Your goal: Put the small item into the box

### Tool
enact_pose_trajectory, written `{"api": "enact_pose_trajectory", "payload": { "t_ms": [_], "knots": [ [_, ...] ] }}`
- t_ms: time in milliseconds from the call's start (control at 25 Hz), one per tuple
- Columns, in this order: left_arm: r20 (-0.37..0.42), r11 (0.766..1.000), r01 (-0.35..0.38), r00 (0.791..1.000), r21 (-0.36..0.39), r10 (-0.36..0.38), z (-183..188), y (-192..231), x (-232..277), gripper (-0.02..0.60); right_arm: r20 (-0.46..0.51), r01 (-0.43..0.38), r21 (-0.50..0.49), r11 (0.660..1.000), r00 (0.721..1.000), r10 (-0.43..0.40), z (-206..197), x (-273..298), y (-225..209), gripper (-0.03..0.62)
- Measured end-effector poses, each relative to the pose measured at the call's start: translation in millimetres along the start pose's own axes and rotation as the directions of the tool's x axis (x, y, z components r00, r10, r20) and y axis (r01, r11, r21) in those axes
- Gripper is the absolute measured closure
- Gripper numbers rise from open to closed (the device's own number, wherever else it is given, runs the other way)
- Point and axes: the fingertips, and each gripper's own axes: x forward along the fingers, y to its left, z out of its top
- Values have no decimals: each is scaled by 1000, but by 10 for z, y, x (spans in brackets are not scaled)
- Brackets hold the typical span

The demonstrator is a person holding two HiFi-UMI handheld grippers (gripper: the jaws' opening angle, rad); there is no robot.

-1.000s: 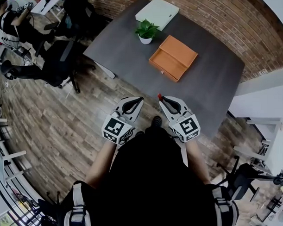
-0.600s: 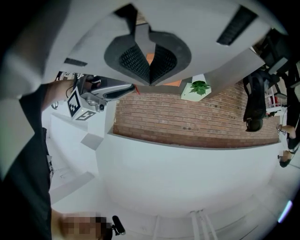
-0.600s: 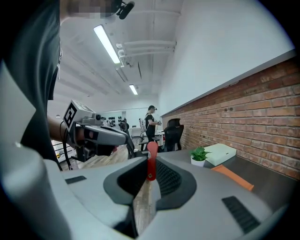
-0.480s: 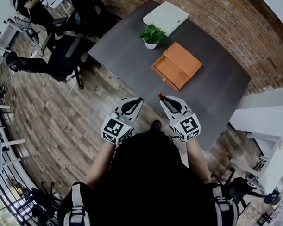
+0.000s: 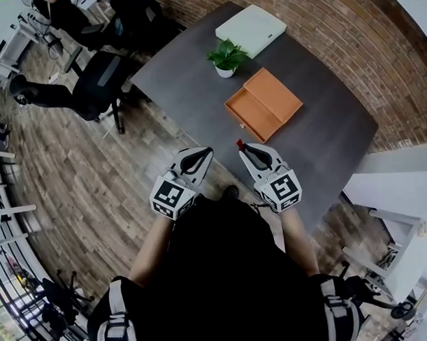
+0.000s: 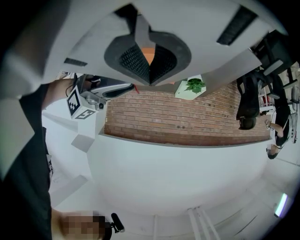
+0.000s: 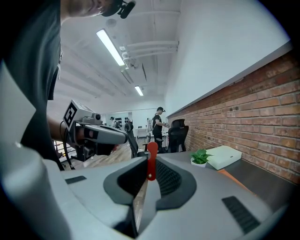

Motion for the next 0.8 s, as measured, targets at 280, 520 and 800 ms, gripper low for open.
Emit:
{"api": "enact_pose_trajectory", "payload": {
  "t_ms": [280,520,800],
  "knots": [
    [22,999,23,999,-23,-23,42,53,221,558,-20,51,11,999,998,-51,-52,-104,-209,528],
    [19,996,89,996,-12,-89,160,182,519,558,-40,126,43,991,991,-124,-84,-107,-496,528],
    [6,981,193,981,-3,-193,294,462,999,558,-73,232,33,972,971,-229,-85,80,-884,528]
  ]
}}
